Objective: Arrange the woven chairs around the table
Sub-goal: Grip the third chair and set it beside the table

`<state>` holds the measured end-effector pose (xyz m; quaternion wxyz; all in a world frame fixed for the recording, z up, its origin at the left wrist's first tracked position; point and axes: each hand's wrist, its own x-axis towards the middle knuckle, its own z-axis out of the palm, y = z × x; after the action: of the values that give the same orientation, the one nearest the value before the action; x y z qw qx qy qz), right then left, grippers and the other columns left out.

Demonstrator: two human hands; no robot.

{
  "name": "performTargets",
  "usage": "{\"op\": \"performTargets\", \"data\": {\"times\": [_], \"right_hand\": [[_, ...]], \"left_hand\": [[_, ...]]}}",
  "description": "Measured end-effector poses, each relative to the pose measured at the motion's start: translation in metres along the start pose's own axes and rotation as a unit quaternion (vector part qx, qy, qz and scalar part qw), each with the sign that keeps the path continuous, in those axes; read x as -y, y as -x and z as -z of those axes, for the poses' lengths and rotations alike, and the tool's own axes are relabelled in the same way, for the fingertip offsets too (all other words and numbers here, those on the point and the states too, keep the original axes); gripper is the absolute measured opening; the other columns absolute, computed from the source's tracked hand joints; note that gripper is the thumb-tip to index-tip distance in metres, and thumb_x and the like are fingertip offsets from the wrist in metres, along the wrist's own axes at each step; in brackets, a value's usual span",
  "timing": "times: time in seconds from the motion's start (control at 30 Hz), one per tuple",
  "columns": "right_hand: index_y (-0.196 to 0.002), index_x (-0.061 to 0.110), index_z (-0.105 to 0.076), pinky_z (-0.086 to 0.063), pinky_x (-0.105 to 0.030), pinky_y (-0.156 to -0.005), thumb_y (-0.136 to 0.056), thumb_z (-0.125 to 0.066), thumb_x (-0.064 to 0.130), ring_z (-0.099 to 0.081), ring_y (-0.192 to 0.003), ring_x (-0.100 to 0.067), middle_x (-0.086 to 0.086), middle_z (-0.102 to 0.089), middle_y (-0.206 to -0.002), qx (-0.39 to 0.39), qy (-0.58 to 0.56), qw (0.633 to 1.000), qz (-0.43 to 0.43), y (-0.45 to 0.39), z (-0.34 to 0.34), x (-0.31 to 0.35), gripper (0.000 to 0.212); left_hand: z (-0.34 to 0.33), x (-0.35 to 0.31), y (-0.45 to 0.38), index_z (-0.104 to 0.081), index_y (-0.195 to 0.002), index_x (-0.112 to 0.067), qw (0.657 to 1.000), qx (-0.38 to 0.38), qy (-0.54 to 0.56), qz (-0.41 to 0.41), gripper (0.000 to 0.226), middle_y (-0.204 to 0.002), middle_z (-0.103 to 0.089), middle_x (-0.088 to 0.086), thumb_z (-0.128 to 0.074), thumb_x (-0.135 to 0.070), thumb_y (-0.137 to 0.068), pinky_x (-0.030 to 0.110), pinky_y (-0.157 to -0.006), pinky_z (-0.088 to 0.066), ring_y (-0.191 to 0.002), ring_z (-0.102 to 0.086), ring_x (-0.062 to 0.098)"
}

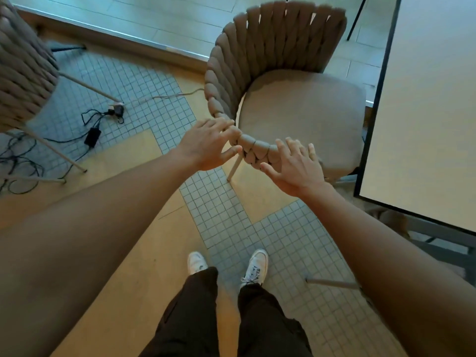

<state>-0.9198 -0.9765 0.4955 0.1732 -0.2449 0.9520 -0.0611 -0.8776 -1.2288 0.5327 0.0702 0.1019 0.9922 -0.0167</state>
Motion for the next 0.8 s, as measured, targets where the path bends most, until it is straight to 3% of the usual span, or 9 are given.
{"op": "performTargets", "data": {"times": [0.17,0.33,0.47,0.6,0.7,0.8], "right_hand": [[-0.16,0.021,-0.02,-0.005,-0.056,-0.126,-0.092,-0.018,0.08,-0.015,-0.156,-0.029,-0.01,-0.021,-0.168,0.004,-0.009,0.999,-0.043,-0.029,-0.005,0.003,0.09],[-0.16,0.02,-0.024,-0.004,-0.055,-0.126,-0.093,-0.017,0.078,-0.016,-0.155,-0.028,-0.011,-0.024,-0.167,-0.006,-0.054,0.988,-0.145,-0.052,-0.018,0.019,0.089],[-0.159,0.02,-0.027,-0.002,-0.054,-0.126,-0.089,-0.012,0.082,-0.016,-0.156,-0.028,-0.01,-0.027,-0.167,-0.015,-0.092,0.975,-0.203,-0.066,-0.033,0.047,0.095],[-0.155,0.022,-0.037,-0.004,-0.054,-0.126,-0.092,-0.014,0.081,-0.024,-0.153,-0.025,-0.007,-0.038,-0.161,-0.034,-0.087,0.978,-0.187,-0.087,-0.049,0.076,0.089],[-0.139,0.021,-0.055,-0.016,-0.054,-0.124,-0.095,-0.017,0.078,-0.042,-0.142,-0.024,-0.004,-0.056,-0.145,-0.053,-0.069,0.981,-0.172,-0.103,-0.062,0.088,0.081],[-0.103,0.019,-0.066,-0.039,-0.048,-0.102,-0.097,-0.026,0.075,-0.062,-0.104,-0.026,-0.003,-0.071,-0.106,-0.115,-0.014,0.979,-0.169,-0.111,-0.073,0.088,0.069]], "left_hand": [[-0.01,0.032,-0.046,-0.049,-0.146,-0.023,0.999,0.002,0.014,-0.048,0.06,-0.153,-0.047,0.008,-0.034,-0.06,-0.101,0.048,-0.116,-0.03,-0.142,-0.042,0.028],[-0.026,0.071,-0.098,-0.046,-0.148,-0.025,0.996,0.019,0.026,-0.088,0.064,-0.156,-0.043,0.006,-0.03,-0.064,-0.101,0.048,-0.12,-0.027,-0.144,-0.039,0.027],[-0.038,0.099,-0.124,-0.042,-0.149,-0.024,0.975,0.049,-0.027,-0.216,0.081,-0.155,-0.045,0.006,-0.016,-0.078,-0.094,0.048,-0.12,-0.028,-0.143,-0.041,0.027],[-0.058,0.12,-0.145,-0.05,-0.143,-0.024,0.93,0.044,-0.082,-0.354,0.085,-0.146,-0.054,0.005,-0.02,-0.084,-0.091,0.049,-0.114,-0.037,-0.136,-0.049,0.026],[-0.077,0.134,-0.162,-0.056,-0.137,-0.023,0.907,0.029,-0.082,-0.411,0.084,-0.133,-0.065,0.004,-0.025,-0.085,-0.089,0.047,-0.109,-0.043,-0.124,-0.06,0.025],[-0.094,0.143,-0.175,-0.062,-0.128,-0.024,0.897,0.003,-0.066,-0.438,0.084,-0.117,-0.072,0.001,-0.026,-0.088,-0.087,0.044,-0.098,-0.05,-0.107,-0.069,0.023]]}}
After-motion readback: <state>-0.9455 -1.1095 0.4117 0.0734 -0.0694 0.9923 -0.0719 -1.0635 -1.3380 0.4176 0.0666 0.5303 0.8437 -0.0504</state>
